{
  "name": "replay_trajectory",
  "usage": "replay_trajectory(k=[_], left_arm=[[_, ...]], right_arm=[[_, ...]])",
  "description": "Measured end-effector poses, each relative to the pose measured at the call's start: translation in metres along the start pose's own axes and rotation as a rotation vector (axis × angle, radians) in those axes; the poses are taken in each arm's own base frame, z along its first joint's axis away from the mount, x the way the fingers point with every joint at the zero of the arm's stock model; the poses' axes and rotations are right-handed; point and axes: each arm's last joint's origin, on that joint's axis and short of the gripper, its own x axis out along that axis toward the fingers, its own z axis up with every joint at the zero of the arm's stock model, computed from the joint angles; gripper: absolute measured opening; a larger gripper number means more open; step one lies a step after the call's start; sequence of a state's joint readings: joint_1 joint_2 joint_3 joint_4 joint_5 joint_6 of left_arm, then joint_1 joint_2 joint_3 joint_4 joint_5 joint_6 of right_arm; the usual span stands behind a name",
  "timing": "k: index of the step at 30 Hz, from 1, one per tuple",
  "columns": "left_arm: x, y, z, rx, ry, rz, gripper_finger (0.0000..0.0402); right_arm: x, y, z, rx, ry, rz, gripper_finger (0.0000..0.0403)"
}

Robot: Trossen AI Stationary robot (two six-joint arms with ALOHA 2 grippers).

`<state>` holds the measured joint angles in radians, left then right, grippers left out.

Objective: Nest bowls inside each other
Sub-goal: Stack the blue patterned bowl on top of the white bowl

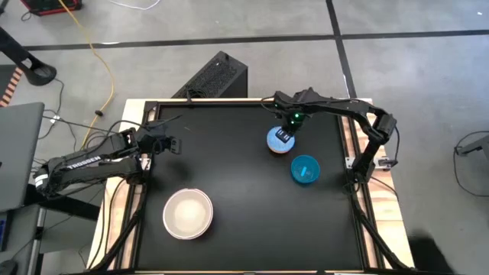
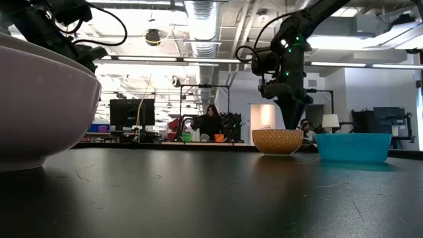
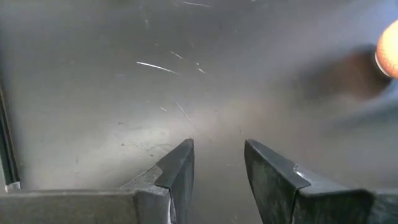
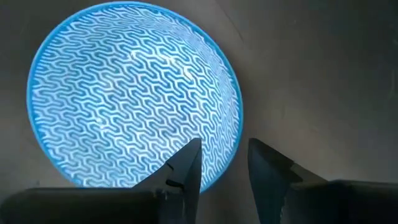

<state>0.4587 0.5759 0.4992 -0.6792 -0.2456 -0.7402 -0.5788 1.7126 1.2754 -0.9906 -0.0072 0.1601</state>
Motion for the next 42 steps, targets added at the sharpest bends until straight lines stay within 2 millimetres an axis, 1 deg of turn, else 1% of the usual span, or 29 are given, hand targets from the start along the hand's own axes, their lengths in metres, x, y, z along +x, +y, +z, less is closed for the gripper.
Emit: replay_trajectory(k=[15, 18, 20, 22, 26, 27, 28, 32, 34, 36, 39, 42], left_arm=[[0.000, 0.000, 0.000, -0.016, -0.001, 0.002, 0.0130], [0.000, 0.000, 0.000, -0.016, -0.001, 0.002, 0.0130], [0.000, 0.000, 0.000, -0.016, 0.002, -0.002, 0.0130], [0.000, 0.000, 0.000, -0.015, 0.002, -0.002, 0.0130], [0.000, 0.000, 0.000, -0.011, 0.002, -0.002, 0.0130], [0.000, 0.000, 0.000, -0.009, 0.003, -0.003, 0.0130], [0.000, 0.000, 0.000, -0.009, 0.003, -0.003, 0.0130], [0.000, -0.001, -0.001, 0.008, 0.017, -0.019, 0.0130], [0.000, -0.001, -0.001, 0.024, 0.026, -0.026, 0.0130], [0.000, -0.001, -0.001, 0.029, 0.028, -0.028, 0.0130], [0.000, -0.001, -0.001, 0.042, 0.027, -0.028, 0.0130], [0.000, -0.001, -0.001, 0.062, 0.022, -0.023, 0.0130]], right_arm=[[0.033, -0.002, -0.002, 0.019, -0.102, 0.020, 0.0134], [0.037, -0.002, -0.004, 0.036, -0.100, 0.030, 0.0129], [0.037, -0.002, -0.003, 0.053, -0.106, 0.032, 0.0116], [0.037, -0.002, -0.003, 0.056, -0.111, 0.033, 0.0094], [0.037, -0.001, -0.002, 0.056, -0.122, 0.043, 0.0028], [0.037, -0.001, -0.002, 0.064, -0.123, 0.051, 0.0017], [0.036, -0.001, -0.001, 0.071, -0.130, 0.055, 0.0012], [0.033, 0.001, 0.000, 0.125, -0.115, 0.103, 0.0014], [0.027, 0.009, 0.003, 0.131, -0.124, 0.134, 0.0009], [0.017, 0.025, 0.007, 0.120, -0.154, 0.165, 0.0005], [-0.006, 0.061, 0.014, 0.072, -0.223, 0.236, 0.0003], [-0.030, 0.105, 0.016, 0.015, -0.312, 0.324, 0.0003]])
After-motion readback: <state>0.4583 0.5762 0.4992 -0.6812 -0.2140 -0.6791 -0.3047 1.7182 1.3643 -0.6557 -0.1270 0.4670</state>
